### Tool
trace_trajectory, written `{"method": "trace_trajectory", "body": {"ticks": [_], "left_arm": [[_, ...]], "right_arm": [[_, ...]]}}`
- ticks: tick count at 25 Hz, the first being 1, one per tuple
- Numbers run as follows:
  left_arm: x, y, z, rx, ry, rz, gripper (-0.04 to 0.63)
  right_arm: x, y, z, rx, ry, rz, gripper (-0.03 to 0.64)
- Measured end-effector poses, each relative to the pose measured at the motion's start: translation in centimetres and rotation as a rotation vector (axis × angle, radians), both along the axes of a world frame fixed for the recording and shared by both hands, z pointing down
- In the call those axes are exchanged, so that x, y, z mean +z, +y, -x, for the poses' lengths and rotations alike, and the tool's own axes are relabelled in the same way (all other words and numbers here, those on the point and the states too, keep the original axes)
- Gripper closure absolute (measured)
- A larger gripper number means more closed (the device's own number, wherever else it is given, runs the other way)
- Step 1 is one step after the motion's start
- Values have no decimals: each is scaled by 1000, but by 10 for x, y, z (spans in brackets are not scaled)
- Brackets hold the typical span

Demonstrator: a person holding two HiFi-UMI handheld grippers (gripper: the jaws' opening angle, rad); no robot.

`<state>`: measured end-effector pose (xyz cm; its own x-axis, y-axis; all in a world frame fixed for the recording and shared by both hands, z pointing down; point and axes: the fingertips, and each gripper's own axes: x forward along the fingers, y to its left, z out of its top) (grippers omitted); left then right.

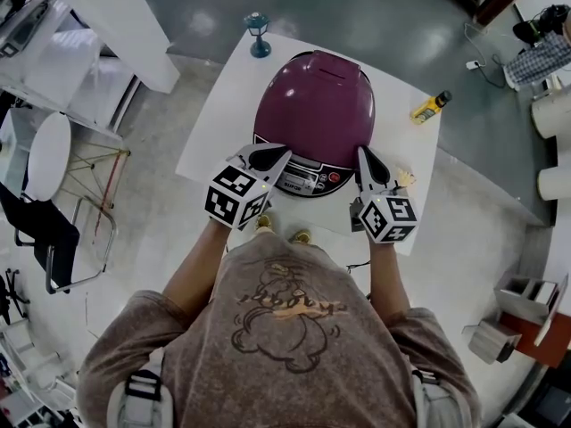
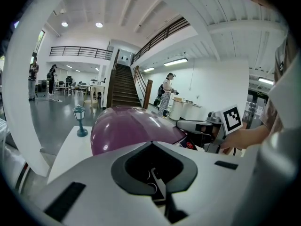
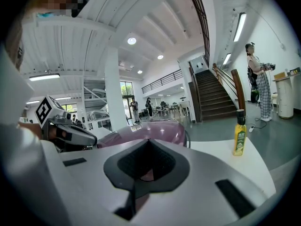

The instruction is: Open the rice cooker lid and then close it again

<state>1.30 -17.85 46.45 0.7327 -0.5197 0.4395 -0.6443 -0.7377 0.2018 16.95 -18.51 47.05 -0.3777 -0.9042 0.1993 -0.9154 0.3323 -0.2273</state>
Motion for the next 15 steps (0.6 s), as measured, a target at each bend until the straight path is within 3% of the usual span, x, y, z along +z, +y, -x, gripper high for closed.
{"method": "trace_trajectory", "body": {"ticks": [15], "left_arm": [[-2, 2, 1, -48, -1, -59, 575]], "right_arm": [[-2, 0, 0, -4, -1, 3, 614]]}}
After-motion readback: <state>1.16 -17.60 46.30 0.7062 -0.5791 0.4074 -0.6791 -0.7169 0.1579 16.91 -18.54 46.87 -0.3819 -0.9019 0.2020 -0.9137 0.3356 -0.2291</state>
